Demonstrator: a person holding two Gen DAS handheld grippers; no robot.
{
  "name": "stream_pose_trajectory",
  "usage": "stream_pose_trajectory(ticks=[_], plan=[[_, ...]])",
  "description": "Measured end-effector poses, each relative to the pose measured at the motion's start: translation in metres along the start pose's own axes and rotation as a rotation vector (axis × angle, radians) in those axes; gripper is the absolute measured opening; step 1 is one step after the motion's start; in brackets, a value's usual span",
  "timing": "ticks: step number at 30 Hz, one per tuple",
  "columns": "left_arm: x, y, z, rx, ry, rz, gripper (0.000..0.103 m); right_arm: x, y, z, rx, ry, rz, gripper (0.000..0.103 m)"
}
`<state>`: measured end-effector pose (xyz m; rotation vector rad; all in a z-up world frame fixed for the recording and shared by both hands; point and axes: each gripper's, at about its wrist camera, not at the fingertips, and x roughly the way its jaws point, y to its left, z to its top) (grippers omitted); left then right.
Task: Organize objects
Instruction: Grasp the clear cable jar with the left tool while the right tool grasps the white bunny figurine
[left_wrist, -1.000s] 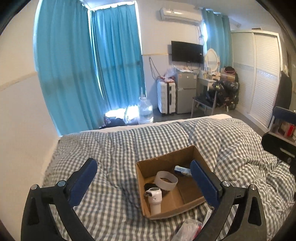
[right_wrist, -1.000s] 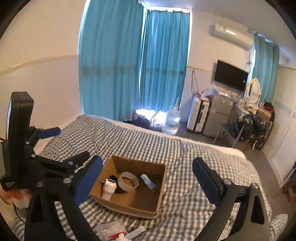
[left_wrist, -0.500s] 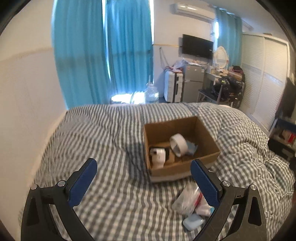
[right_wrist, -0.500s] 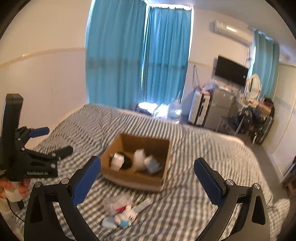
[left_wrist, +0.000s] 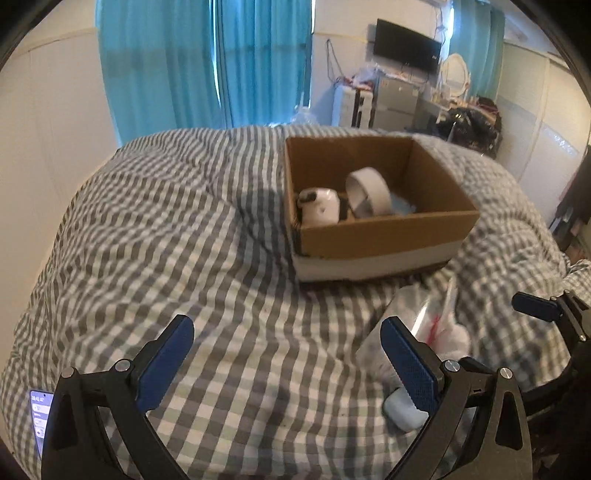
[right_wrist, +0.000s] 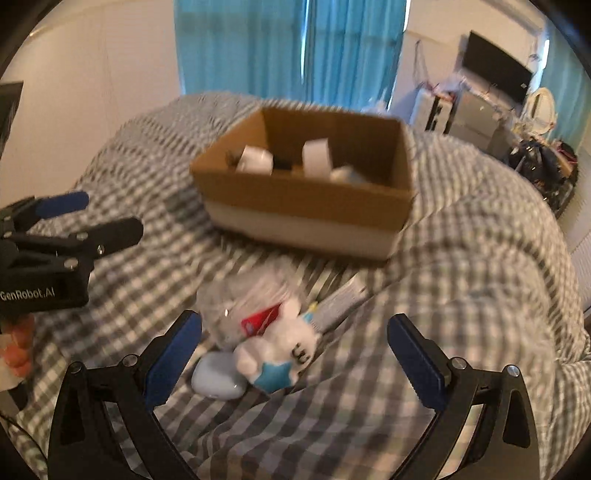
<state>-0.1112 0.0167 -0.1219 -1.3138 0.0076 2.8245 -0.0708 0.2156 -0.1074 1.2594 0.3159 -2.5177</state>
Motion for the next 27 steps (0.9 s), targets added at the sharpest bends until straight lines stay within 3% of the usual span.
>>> stream_pose_trajectory(ticks=[8, 11, 13, 15, 22, 27], plan=[[0.026, 0.000, -0.019, 0.006, 0.082, -0.009, 0.103, 0.030, 0.014, -0.013, -0.065, 0.104, -0.003, 0.091], [0.028, -0.005, -0.019, 0.027, 0.080, -0.012, 0.103, 0.041, 0.019, -0.014, -0.090, 0.141, -0.009, 0.081], [0.028, -0.007, -0.021, 0.039, 0.083, -0.009, 0.103, 0.043, 0.019, -0.015, -0.095, 0.154, -0.009, 0.068], [0.029, -0.008, -0.021, 0.045, 0.087, -0.005, 0.103, 0.045, 0.018, -0.017, -0.093, 0.167, -0.010, 0.065], [0.035, -0.011, -0.022, 0.069, 0.106, 0.027, 0.103, 0.005, 0.010, -0.010, -0.065, 0.047, -0.010, 0.064], [0.037, -0.032, -0.020, 0.118, 0.107, -0.036, 0.103, -0.022, -0.011, 0.003, -0.020, -0.021, -0.040, 0.064]])
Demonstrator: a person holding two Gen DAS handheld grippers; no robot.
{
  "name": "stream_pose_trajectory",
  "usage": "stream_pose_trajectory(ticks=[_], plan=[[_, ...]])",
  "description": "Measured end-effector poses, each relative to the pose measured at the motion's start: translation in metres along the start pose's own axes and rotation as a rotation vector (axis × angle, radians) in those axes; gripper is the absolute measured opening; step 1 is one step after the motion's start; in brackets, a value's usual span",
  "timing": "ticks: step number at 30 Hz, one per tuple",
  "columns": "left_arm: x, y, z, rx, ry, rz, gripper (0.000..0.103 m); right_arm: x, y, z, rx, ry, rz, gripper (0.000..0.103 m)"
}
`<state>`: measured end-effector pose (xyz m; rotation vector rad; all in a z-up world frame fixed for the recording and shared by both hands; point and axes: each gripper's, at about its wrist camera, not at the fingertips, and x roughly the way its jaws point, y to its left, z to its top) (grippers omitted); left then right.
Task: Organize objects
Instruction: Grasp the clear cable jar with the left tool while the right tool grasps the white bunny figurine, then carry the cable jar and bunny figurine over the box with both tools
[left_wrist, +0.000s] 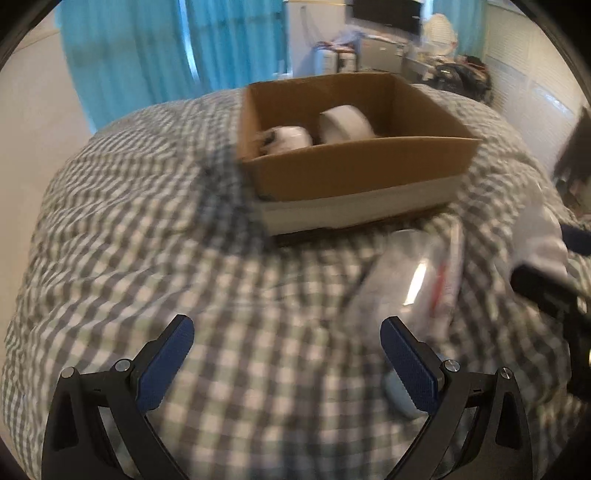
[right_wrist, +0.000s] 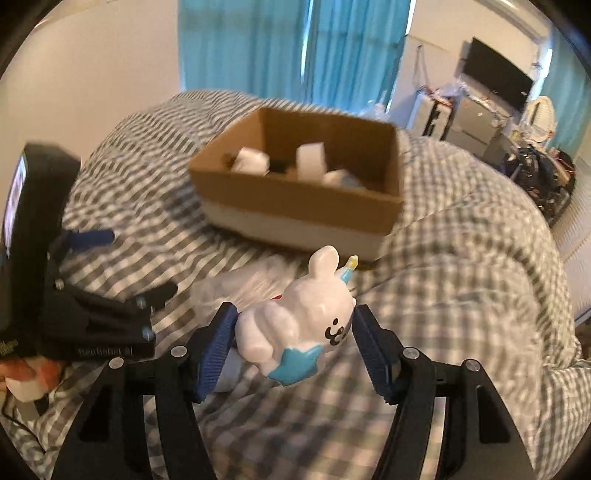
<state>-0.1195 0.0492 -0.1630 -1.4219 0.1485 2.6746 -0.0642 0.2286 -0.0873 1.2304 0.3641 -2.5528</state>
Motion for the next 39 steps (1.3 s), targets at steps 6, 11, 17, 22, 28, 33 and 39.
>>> stream_pose_trajectory(ticks=[6, 11, 17, 22, 28, 33, 39], plan=[[0.011, -0.035, 0.013, 0.091, -0.019, -0.067, 0.103, -0.003, -0.021, 0.005, 0.035, -0.020, -0.028, 0.064], [0.037, -0.052, 0.017, 0.124, 0.013, -0.098, 0.103, 0.000, -0.028, 0.006, 0.048, -0.023, -0.034, 0.064], [0.068, -0.053, 0.016, 0.106, 0.068, -0.132, 0.099, 0.007, -0.031, 0.002, 0.059, -0.009, -0.012, 0.064], [0.076, -0.054, 0.015, 0.095, 0.085, -0.202, 0.064, 0.014, -0.028, -0.002, 0.051, 0.015, -0.014, 0.064], [0.062, -0.049, 0.012, 0.090, 0.071, -0.160, 0.063, 0.005, -0.023, 0.000, 0.037, -0.008, -0.035, 0.064], [0.028, -0.026, 0.014, 0.001, 0.041, -0.162, 0.063, -0.008, -0.019, 0.000, 0.040, -0.028, -0.045, 0.064], [-0.018, -0.005, 0.014, -0.047, -0.044, -0.136, 0.063, -0.025, -0.009, 0.001, 0.026, -0.061, -0.045, 0.064]])
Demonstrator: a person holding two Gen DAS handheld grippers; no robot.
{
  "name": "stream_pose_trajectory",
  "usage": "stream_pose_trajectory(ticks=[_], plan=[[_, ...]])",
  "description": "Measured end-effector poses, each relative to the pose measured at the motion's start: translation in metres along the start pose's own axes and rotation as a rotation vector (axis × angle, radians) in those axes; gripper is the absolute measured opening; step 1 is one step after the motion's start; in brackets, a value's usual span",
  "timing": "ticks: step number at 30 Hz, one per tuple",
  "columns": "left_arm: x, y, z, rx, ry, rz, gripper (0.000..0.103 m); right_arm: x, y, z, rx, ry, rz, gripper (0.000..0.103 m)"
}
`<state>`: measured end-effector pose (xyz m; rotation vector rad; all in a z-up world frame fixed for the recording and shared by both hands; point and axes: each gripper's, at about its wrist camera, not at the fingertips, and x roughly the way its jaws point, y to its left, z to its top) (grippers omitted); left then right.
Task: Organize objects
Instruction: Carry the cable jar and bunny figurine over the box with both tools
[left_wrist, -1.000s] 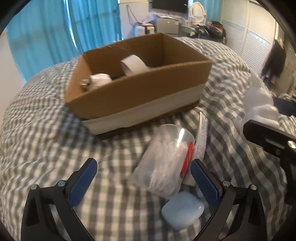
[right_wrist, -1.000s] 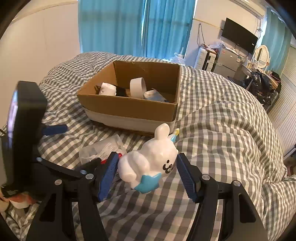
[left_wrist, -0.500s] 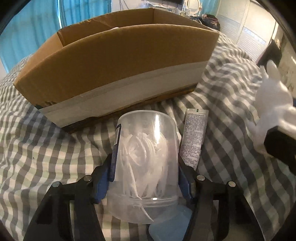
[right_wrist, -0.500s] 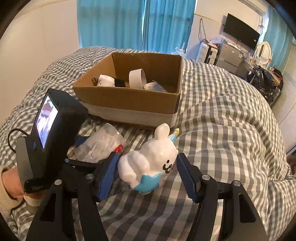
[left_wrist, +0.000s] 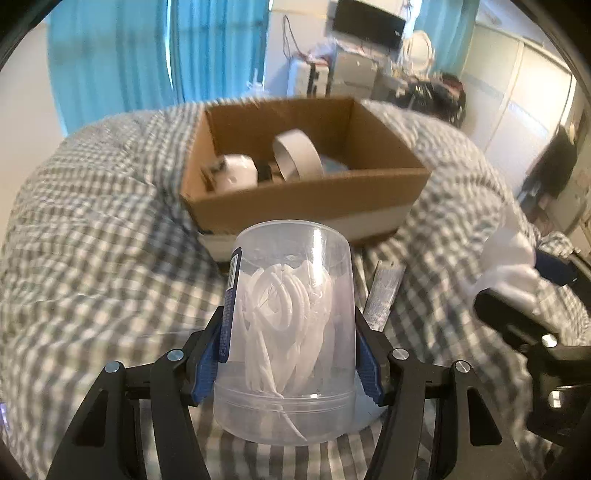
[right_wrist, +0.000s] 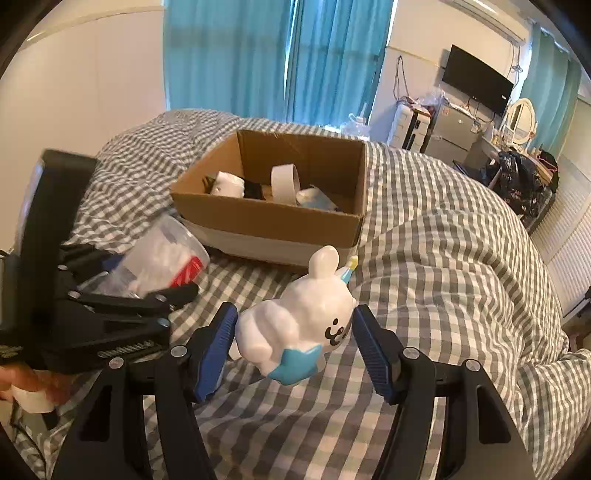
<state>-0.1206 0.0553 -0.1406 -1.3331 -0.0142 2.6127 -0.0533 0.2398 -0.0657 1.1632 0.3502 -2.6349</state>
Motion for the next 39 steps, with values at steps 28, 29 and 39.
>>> stream_pose_trajectory(ticks=[28, 29, 39], plan=[[-0.084, 0.008, 0.149, 0.117, -0.297, 0.063, 0.063, -0.050, -0.015, 0.143, -0.078, -0.270, -0.039, 0.064], [-0.079, 0.009, 0.157, 0.120, -0.300, 0.069, 0.063, -0.046, -0.017, 0.154, -0.077, -0.277, -0.036, 0.064], [0.000, 0.020, 0.199, 0.115, -0.236, 0.094, 0.063, 0.029, -0.033, 0.211, -0.072, -0.247, -0.032, 0.064]])
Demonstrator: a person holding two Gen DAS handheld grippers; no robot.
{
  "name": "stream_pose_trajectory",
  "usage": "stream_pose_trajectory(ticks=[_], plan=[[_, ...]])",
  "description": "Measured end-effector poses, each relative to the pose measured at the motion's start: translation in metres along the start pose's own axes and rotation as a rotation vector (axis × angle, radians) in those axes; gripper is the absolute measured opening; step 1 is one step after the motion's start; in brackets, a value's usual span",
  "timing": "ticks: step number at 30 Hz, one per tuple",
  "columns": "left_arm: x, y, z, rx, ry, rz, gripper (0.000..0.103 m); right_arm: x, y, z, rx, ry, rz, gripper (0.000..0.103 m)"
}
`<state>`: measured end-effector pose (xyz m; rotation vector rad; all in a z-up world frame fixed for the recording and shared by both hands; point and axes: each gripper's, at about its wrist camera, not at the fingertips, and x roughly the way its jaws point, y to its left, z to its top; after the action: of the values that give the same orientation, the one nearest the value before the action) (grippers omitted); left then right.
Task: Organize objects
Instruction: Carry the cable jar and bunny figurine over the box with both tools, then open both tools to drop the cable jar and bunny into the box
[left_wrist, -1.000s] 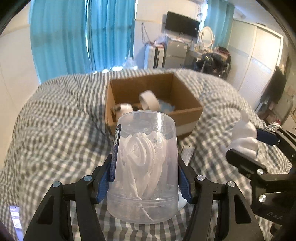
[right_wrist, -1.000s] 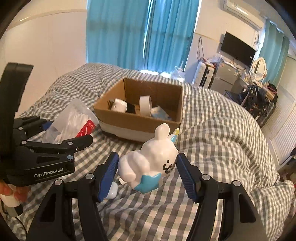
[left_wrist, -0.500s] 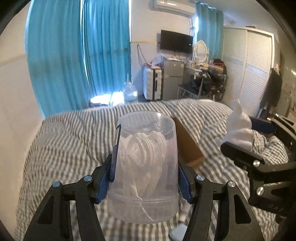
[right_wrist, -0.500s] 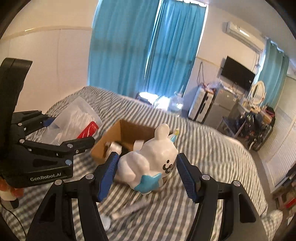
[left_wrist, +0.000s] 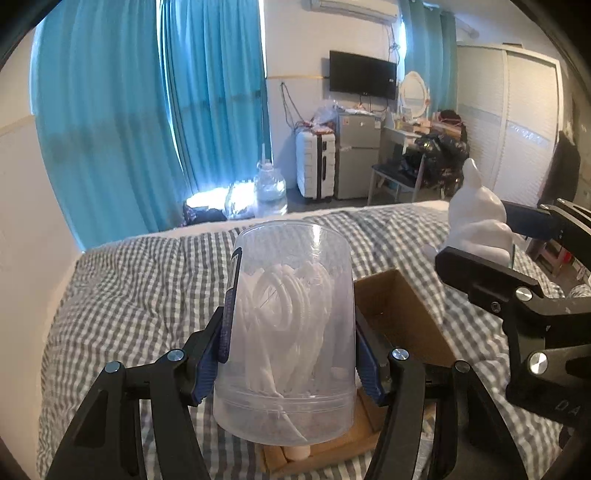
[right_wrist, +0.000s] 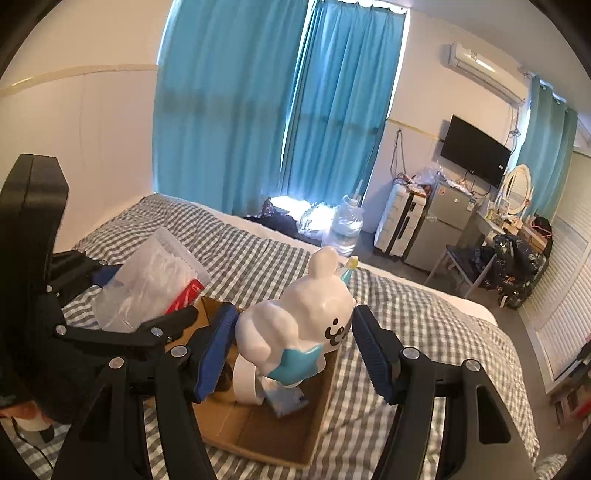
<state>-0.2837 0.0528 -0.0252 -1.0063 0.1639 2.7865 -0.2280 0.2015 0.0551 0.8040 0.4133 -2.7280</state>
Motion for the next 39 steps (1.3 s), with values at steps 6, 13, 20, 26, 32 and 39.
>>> stream_pose_trajectory(ticks=[6, 13, 20, 26, 32, 39], plan=[[0.045, -0.003, -0.011, 0.005, 0.057, -0.002, 0.063, 0.056, -0.004, -0.010, 0.003, 0.063, 0.016, 0.064], [0.078, -0.002, -0.029, 0.004, 0.109, -0.009, 0.063, 0.103, -0.013, -0.041, 0.026, 0.145, 0.020, 0.064], [0.092, -0.002, -0.043, -0.002, 0.130, -0.053, 0.064, 0.115, -0.017, -0.060, 0.049, 0.179, 0.036, 0.065], [0.071, -0.001, -0.042, -0.017, 0.116, -0.071, 0.092, 0.089, -0.021, -0.058, 0.089, 0.125, 0.024, 0.080], [0.016, 0.002, -0.030, -0.033, 0.080, -0.061, 0.096, 0.028, -0.027, -0.045, 0.121, 0.075, -0.006, 0.082], [-0.070, 0.004, -0.013, -0.039, -0.030, 0.030, 0.103, -0.061, -0.031, -0.030, 0.143, 0.000, -0.029, 0.087]])
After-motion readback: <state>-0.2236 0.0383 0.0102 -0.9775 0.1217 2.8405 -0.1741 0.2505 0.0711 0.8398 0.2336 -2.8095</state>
